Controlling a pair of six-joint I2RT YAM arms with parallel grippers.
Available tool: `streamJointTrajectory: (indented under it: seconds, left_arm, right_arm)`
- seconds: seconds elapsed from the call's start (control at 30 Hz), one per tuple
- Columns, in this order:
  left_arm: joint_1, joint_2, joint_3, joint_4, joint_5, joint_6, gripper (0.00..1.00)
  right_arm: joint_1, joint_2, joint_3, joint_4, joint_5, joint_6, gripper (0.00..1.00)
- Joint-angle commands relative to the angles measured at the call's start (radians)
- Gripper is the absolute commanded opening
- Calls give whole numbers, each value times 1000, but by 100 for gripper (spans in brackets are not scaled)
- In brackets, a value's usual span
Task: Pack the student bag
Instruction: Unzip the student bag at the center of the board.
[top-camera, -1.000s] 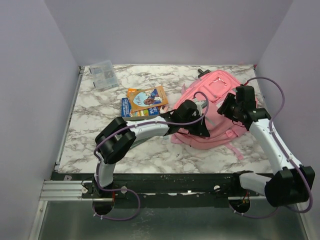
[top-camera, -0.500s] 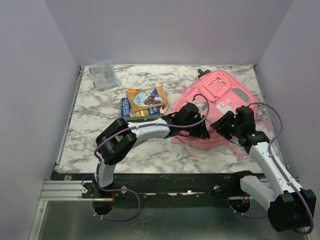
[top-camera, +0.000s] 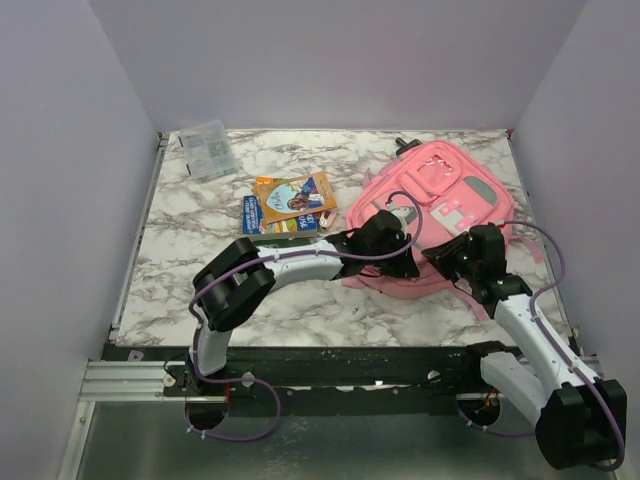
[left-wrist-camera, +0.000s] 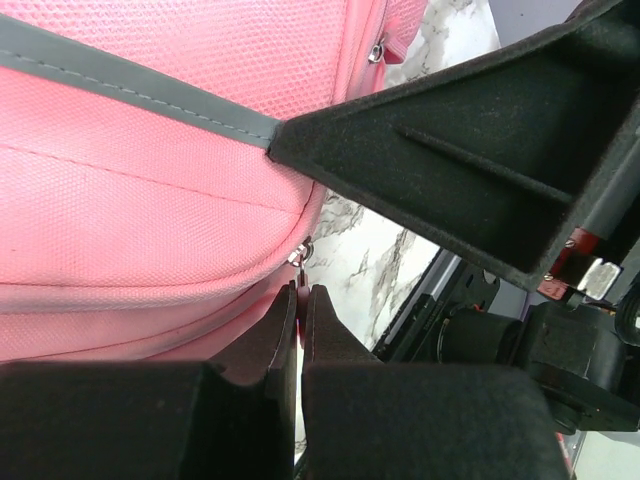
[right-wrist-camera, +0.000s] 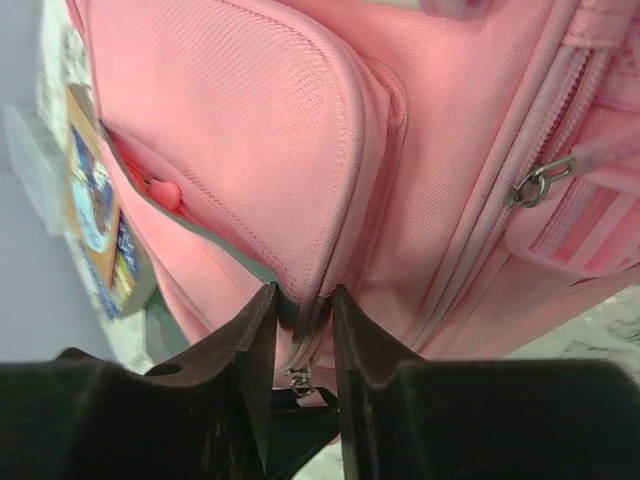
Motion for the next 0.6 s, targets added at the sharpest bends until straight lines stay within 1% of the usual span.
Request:
streamJointTrajectory:
  seconds: [0.0,0.07,0.1,0.2,0.23,0.3,0.43,0.57]
  left_arm:
    - [-23,-30,39,-10,-13,15,0]
    - [-23,-29,44,-45,-49,16,0]
    - [-22,-31,46,-59,-80,15,0]
    - [-7,-42,49,-143,-154,18,0]
    - [3,-46,53,-166,-184,25,0]
    - [26,-53,58,-221,-240,39,0]
    - [93,-68,46,-285,-296,79,0]
    - [174,-78,50,-338,-333,175,0]
  right_arm:
    - [-4,-32,-22,69,101,43,15]
    - [-5,-49,-9,50,123,46,3]
    - [-4,-55,8,25,137,36,1]
    - [-4,-85,55,-81,230,25,1]
    - [-4,-102,60,-104,272,24,1]
    - [-5,-123,65,-126,305,3,1]
    - [-5,-100,64,-124,270,-22,1]
    - [-13,-83,73,-125,240,-49,1]
